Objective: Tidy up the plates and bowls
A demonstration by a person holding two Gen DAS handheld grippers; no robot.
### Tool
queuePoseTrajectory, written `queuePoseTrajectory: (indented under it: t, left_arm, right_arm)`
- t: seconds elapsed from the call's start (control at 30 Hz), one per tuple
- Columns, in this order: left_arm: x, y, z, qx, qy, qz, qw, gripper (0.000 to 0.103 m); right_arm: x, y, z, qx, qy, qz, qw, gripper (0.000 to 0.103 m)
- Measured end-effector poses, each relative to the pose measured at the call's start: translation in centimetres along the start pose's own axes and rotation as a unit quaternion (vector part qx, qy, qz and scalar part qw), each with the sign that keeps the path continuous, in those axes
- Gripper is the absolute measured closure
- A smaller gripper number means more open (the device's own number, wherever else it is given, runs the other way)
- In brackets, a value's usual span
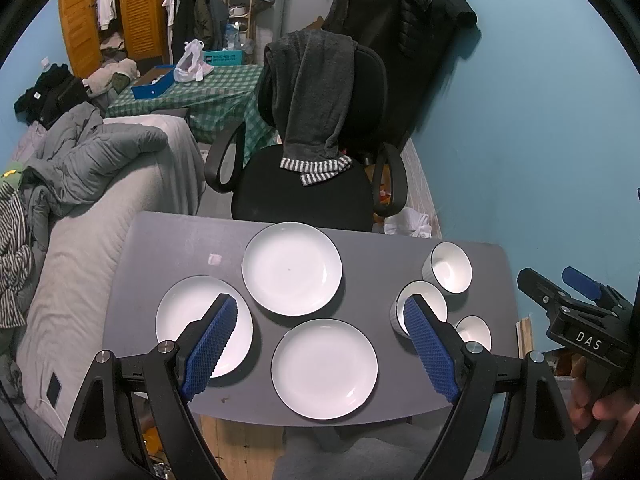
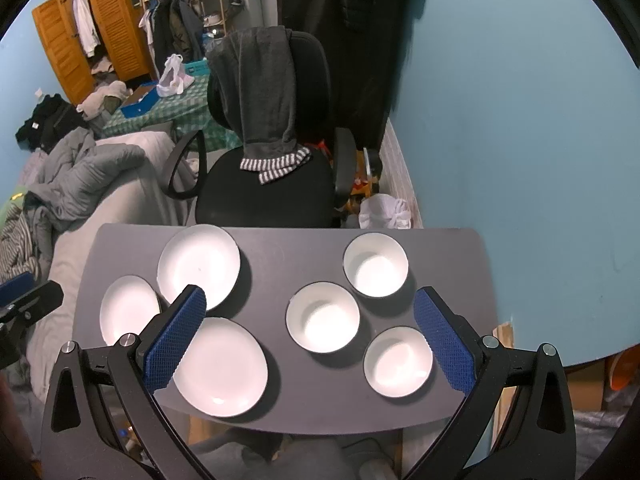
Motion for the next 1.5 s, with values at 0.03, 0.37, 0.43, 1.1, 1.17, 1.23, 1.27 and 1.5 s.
queuePoseTrajectory:
  t: [0.03, 0.37, 0.43, 1.1, 1.17, 1.23, 1.27, 1.5]
  left_arm:
    - [0.0, 0.0, 0.0, 0.0, -0.001, 0.0, 1.0, 0.016]
    - [0.1, -0.1, 0.2, -0.001, 0.002, -0.003, 1.0, 0.016]
    - [0.1, 0.0, 0.1, -0.002, 0.003, -0.005, 1.0, 0.016]
    - [-2.6, -3.0, -3.2, 0.048, 0.035, -0.043, 0.9974, 0.016]
    - [-3.2, -3.4, -3.8, 0.054, 0.035, -0.049, 0.9967, 0.016]
    - [-3.7, -3.8, -4.2, 0.063, 0.035, -0.056, 0.9958, 0.016]
    - [-4.0, -4.0, -4.4, 0.066, 0.035, -0.058, 0.9955, 0.016]
    - [-5.8, -5.4, -5.5, 0.086, 0.042, -0.079, 0.9923, 0.016]
  right_arm:
    - [-0.1, 0.0, -0.1, 0.0, 0.0, 0.001, 1.0, 0.001]
    - [0.0, 0.0, -0.1, 0.001, 0.0, -0.001, 1.0, 0.001]
    - [-0.1, -0.1, -0.3, 0.001, 0.004, -0.004, 1.0, 0.001]
    - [0.4, -3.8, -4.0, 0.058, 0.107, -0.025, 0.992, 0.001]
    - [0.2, -4.7, -4.8, 0.068, 0.122, -0.032, 0.99, 0.001]
    - [-0.1, -5.5, -5.5, 0.081, 0.137, -0.039, 0.987, 0.001]
    - [-0.2, -5.8, -5.7, 0.086, 0.14, -0.042, 0.986, 0.001]
    - [-1.0, -8.0, -7.3, 0.116, 0.165, -0.067, 0.977, 0.001]
Point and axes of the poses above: each gripper's, at about its wrist camera, not at the fingertips, and y roughly against the way its jaws point, z to its right, x to its top, the point moved 2 cm from there along -y, roughly the way its jaws point, and after that the axes turned 2 degrees about z, right-handed, at the moved point
